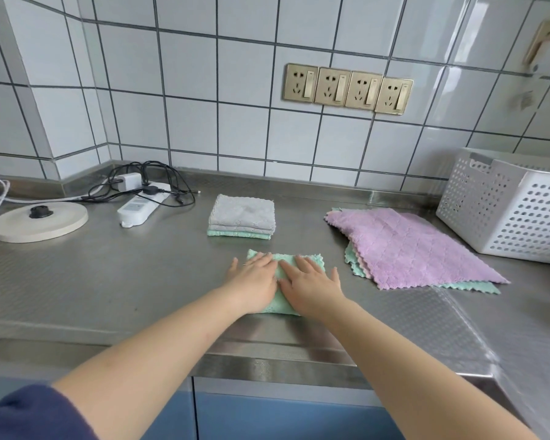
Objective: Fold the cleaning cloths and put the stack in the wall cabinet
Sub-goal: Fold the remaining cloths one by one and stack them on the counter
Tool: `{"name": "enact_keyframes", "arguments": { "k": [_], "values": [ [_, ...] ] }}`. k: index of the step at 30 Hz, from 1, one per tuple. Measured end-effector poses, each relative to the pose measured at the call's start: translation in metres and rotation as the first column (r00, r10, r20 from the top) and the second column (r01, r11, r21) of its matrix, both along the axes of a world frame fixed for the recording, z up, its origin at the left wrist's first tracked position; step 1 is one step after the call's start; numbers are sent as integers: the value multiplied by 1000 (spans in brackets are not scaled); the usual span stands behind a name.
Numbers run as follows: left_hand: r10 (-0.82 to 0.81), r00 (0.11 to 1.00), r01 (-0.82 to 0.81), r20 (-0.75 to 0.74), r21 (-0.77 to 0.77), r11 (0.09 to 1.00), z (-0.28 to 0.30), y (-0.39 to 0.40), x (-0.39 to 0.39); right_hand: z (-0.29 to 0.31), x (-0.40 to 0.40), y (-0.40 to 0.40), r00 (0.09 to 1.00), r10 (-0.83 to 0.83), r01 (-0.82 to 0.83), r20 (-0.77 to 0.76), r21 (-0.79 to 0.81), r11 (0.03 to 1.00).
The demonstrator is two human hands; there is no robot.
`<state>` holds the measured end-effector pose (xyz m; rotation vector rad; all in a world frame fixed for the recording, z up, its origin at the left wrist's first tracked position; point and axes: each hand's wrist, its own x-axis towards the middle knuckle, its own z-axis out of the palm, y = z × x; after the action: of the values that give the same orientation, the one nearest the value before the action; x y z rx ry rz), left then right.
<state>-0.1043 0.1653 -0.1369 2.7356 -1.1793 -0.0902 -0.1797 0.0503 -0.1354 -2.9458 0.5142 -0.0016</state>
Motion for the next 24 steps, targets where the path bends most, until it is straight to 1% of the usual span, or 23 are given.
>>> {"name": "enact_keyframes", "arguments": {
  "k": [4,8,10,11,12,13,14,15,16,17,19,20,21,23,24],
  "values": [
    [-12,1000,11,-20,-14,1000,0,8,1,-3,-7,-12,998,-52,51,-44,-10,999],
    [148,989,-148,-9,35,988,-1,20,7,-4,-7,-12,997,-56,55,-44,-19,998],
    [175,984,-173,-33,40,984,-2,25,8,-5,-7,-12,997,-65,65,-37,-19,998],
    [173,983,-173,-62,4,985,-1,26,7,-5,-7,-12,997,-67,67,-38,-16,998],
    [166,980,-174,-110,-72,982,1,26,7,-5,-8,-12,997,-68,68,-38,-16,998],
    [155,968,-195,-198,-204,959,2,24,7,-5,-8,-12,997,-68,67,-37,-15,998],
    [122,940,-240,-319,-364,900,5,23,7,-5,-8,-11,997,-65,64,-33,-14,998],
    [52,896,-294,-442,-499,815,9,22,8,-4,-9,-11,998,-62,62,-30,-11,998],
    [-36,846,-339,-531,-590,733,12,22,9,-4,-9,-12,998,-59,59,-27,-7,998],
    [-103,811,-369,-576,-639,675,14,23,11,-5,-9,-12,998,-56,56,-25,-3,998],
    [-182,751,-426,-635,-676,601,17,26,15,-4,-9,-12,998,-53,53,-23,2,999],
    [-215,703,-464,-678,-666,584,19,27,15,-4,-10,-12,998,-52,52,-22,4,999],
    [-246,641,-498,-727,-638,588,21,29,14,-4,-9,-12,998,-52,52,-20,4,999],
    [-300,519,-508,-801,-571,645,23,33,15,-5,-9,-12,998,-53,53,-17,2,999],
    [-291,500,-474,-816,-539,696,23,35,15,-5,-9,-12,998,-53,54,-15,3,999]
  ]
}}
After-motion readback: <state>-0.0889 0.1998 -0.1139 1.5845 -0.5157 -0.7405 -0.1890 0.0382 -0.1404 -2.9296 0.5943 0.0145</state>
